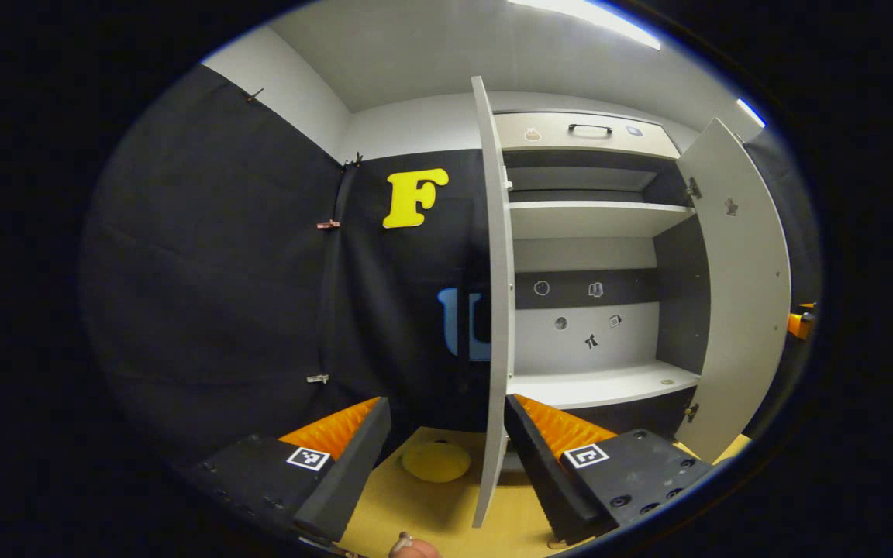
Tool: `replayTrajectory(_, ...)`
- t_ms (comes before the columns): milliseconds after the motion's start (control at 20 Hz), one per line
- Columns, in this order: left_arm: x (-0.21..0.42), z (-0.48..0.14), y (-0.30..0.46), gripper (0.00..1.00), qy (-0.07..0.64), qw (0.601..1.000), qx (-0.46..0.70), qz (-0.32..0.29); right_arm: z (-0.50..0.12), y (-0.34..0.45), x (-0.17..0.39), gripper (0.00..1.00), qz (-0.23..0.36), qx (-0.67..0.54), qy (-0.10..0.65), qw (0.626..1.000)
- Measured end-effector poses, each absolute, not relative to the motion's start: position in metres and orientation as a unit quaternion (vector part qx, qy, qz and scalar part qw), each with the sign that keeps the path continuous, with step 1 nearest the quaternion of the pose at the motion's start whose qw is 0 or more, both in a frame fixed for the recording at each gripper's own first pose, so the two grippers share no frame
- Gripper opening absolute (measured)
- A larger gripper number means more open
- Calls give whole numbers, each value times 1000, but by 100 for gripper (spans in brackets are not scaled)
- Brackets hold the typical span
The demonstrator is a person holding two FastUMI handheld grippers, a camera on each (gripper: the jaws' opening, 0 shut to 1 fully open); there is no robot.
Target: Grasp the bottle in the cabinet with the left hand and place it on the coaster, then close the right door with the right hand and the left door with the left hand.
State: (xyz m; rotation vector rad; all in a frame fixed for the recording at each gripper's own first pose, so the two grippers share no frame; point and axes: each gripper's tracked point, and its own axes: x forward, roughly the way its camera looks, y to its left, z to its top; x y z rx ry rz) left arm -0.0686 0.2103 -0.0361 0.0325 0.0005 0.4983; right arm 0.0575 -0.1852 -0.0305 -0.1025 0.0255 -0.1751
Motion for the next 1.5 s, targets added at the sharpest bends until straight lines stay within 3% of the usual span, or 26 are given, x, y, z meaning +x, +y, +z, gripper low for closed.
replayTrajectory(300, -80, -43, 216, 94, 14, 961, 17, 277, -40, -147, 63, 95, -16, -29, 27, 999)
replayTrajectory(1050, -43, -48, 263, 94, 23, 971, -2, 238, -65, 4, 130, 95, 79, -23, 33, 996)
replayTrajectory(1500, -22, -59, 271, 94, 27, 979, -21, 201, -79, 42, 188, 93, 31, -34, 28, 999)
